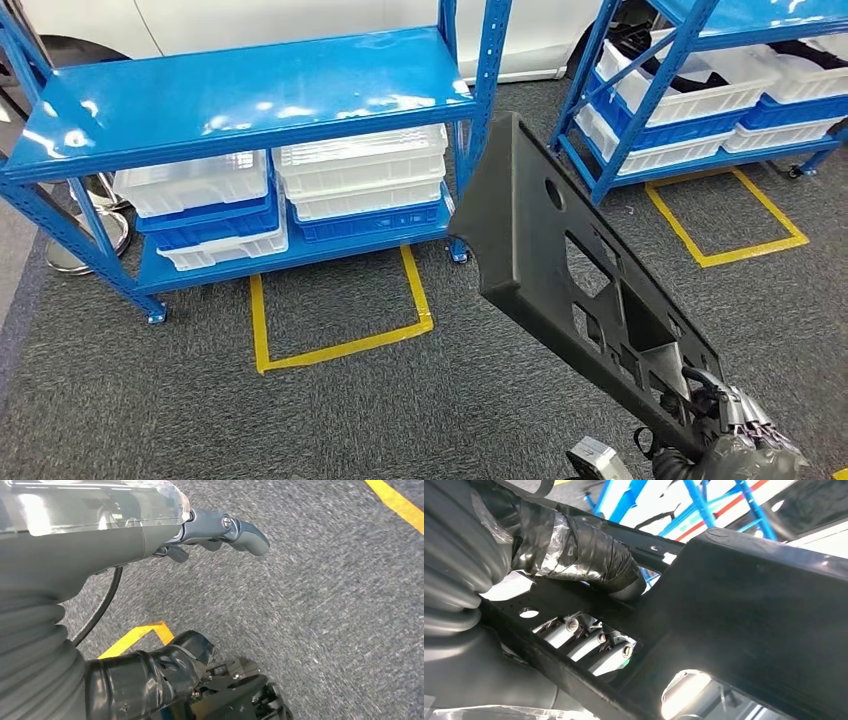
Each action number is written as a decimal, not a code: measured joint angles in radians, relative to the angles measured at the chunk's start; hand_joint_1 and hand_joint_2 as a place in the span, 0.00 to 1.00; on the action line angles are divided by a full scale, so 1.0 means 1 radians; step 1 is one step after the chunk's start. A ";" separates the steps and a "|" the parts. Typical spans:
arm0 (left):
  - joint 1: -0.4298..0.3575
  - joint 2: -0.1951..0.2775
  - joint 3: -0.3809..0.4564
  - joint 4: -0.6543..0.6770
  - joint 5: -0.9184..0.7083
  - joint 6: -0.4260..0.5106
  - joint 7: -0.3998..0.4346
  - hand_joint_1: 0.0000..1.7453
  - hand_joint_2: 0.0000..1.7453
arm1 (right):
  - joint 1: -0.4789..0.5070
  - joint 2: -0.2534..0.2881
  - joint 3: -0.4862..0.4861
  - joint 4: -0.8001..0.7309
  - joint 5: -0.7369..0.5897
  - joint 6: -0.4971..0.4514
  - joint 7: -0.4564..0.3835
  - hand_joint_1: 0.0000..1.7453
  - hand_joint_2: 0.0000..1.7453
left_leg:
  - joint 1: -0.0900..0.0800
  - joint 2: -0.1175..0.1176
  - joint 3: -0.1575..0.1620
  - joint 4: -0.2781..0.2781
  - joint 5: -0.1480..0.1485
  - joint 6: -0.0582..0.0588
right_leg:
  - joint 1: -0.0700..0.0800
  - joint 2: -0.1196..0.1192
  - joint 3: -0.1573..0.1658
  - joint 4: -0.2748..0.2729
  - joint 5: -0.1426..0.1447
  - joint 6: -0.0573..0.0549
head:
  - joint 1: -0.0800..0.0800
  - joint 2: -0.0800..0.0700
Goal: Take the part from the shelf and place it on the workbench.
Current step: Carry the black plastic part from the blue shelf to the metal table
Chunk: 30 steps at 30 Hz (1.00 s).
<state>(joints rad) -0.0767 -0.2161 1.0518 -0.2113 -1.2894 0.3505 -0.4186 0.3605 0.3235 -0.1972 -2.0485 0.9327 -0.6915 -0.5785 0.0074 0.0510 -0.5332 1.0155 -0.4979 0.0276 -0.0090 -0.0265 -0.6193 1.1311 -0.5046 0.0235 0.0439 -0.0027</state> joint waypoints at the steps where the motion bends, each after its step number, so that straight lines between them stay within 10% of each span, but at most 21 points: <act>1: 0.000 -0.001 0.000 0.000 0.000 0.000 0.000 0.00 1.00 | 0.000 0.000 -0.002 -0.003 -0.001 0.000 -0.001 1.00 1.00 | -0.002 0.005 0.001 0.002 -0.003 -0.004 | 0.004 -0.016 0.026 -0.052 0.015 -0.006 | 0.000 0.000; 6: -0.002 -0.001 0.001 0.000 0.000 0.001 0.000 0.00 1.00 | 0.007 0.004 -0.011 -0.012 -0.005 0.000 -0.003 1.00 1.00 | -0.006 0.019 0.003 0.012 -0.020 -0.026 | 0.008 -0.001 0.038 -0.095 0.023 -0.028 | -0.001 0.000; 10: 0.000 -0.002 0.003 0.000 0.000 0.001 0.000 0.00 1.00 | 0.009 0.011 -0.017 -0.015 -0.004 0.000 -0.004 1.00 1.00 | -0.001 -0.037 -0.087 0.220 -0.135 -0.038 | 0.004 0.029 0.038 -0.101 0.029 -0.045 | -0.001 0.000; 12: 0.002 -0.002 0.004 0.000 0.001 0.001 0.000 0.00 1.00 | 0.010 0.011 -0.020 -0.015 -0.003 0.000 -0.004 1.00 1.00 | -0.001 -0.041 -0.119 0.283 -0.140 -0.039 | 0.005 0.049 0.038 -0.099 0.029 -0.046 | -0.001 0.000; 16: 0.002 -0.001 0.005 0.000 0.003 0.002 0.000 0.00 1.00 | 0.010 0.012 -0.023 -0.015 -0.002 0.000 -0.005 1.00 1.00 | 0.002 -0.085 -0.026 0.063 -0.014 -0.029 | 0.005 0.090 0.039 -0.091 0.027 -0.041 | -0.001 0.000; 20: -0.001 -0.002 0.006 0.000 0.003 0.002 0.000 0.00 1.00 | 0.011 0.016 -0.024 -0.015 -0.003 0.000 -0.007 1.00 1.00 | 0.000 -0.102 -0.001 0.001 -0.001 -0.018 | 0.001 0.121 0.025 -0.090 0.035 -0.018 | -0.001 0.000; 22: -0.002 -0.003 0.006 0.000 0.002 0.003 0.000 0.00 1.00 | 0.013 0.016 -0.025 -0.015 -0.003 0.000 -0.007 1.00 1.00 | 0.002 -0.083 0.002 -0.012 0.008 -0.005 | 0.002 0.099 0.012 -0.064 0.016 -0.009 | 0.001 0.000; 26: 0.001 -0.003 0.007 0.000 0.001 0.003 0.000 0.00 1.00 | 0.012 0.016 -0.025 -0.015 -0.004 0.000 -0.007 1.00 1.00 | 0.001 -0.042 0.002 -0.019 0.013 0.006 | -0.001 0.040 -0.092 0.158 -0.095 0.003 | 0.003 0.000; 28: 0.001 -0.003 0.007 0.000 0.002 0.003 0.001 0.00 1.00 | 0.013 0.016 -0.027 -0.015 -0.004 0.000 -0.007 1.00 1.00 | 0.001 -0.023 0.003 -0.018 0.010 0.005 | -0.006 0.035 -0.096 0.173 -0.079 0.006 | 0.003 0.000; 30: 0.000 -0.003 0.007 0.000 0.001 0.003 0.001 0.00 1.00 | 0.013 0.016 -0.027 -0.015 -0.005 0.000 -0.007 1.00 1.00 | 0.001 -0.010 0.007 -0.018 0.006 0.001 | -0.007 0.017 -0.030 0.050 -0.015 0.005 | 0.003 0.000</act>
<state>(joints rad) -0.0768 -0.2194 1.0587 -0.2113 -1.2880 0.3532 -0.4174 0.3736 0.3395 -0.2247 -2.0634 0.9281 -0.6920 -0.5858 0.0082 0.0408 -0.5257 0.9975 -0.4917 0.0284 -0.0165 -0.0092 -0.6490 1.1813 -0.5198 0.0288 0.0471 -0.0027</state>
